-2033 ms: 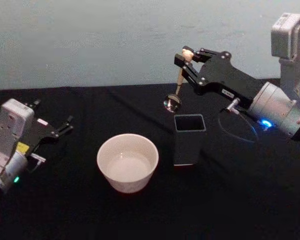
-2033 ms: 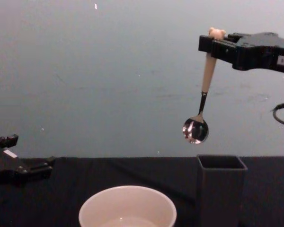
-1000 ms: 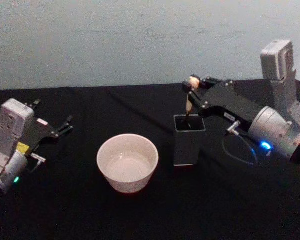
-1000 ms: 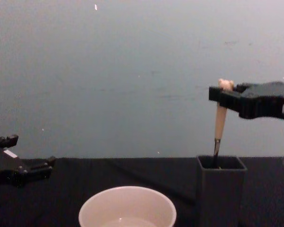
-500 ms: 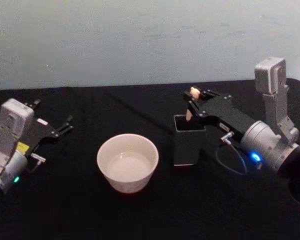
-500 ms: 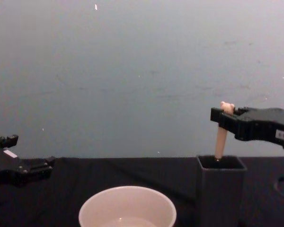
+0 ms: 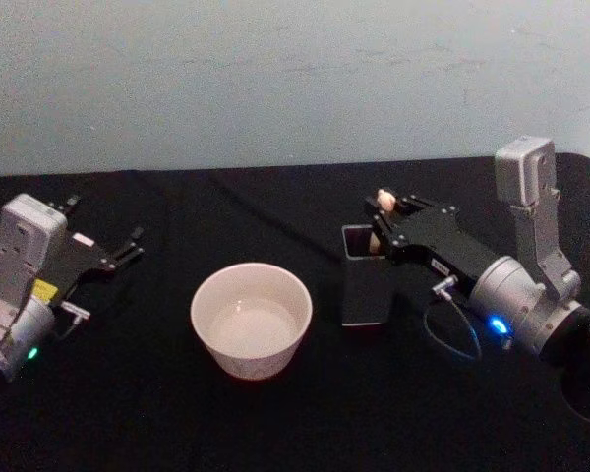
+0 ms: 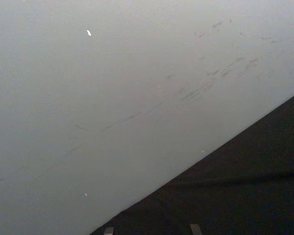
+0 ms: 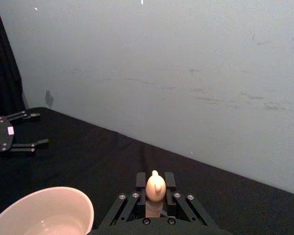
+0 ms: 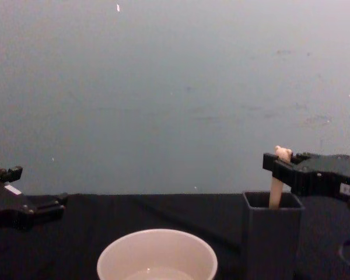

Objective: Pick up the stirring spoon with one hand, stir inside the cup, then place it back in its original position.

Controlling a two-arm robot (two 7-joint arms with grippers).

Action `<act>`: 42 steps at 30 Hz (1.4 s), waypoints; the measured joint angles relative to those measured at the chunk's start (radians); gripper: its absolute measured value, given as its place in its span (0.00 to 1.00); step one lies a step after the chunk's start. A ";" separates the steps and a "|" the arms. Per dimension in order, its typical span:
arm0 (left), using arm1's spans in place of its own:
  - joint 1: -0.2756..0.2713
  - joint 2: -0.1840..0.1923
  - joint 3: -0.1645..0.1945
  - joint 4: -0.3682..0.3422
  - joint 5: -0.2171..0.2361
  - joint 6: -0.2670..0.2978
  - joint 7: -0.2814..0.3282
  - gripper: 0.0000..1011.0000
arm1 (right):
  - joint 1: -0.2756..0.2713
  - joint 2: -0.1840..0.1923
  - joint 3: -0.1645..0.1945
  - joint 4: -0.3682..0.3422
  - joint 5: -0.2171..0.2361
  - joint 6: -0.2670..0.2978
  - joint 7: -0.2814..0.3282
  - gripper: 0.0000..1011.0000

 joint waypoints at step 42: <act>0.000 0.000 0.000 0.000 0.000 0.000 0.000 0.99 | -0.017 -0.025 0.008 0.022 -0.038 0.023 -0.005 0.38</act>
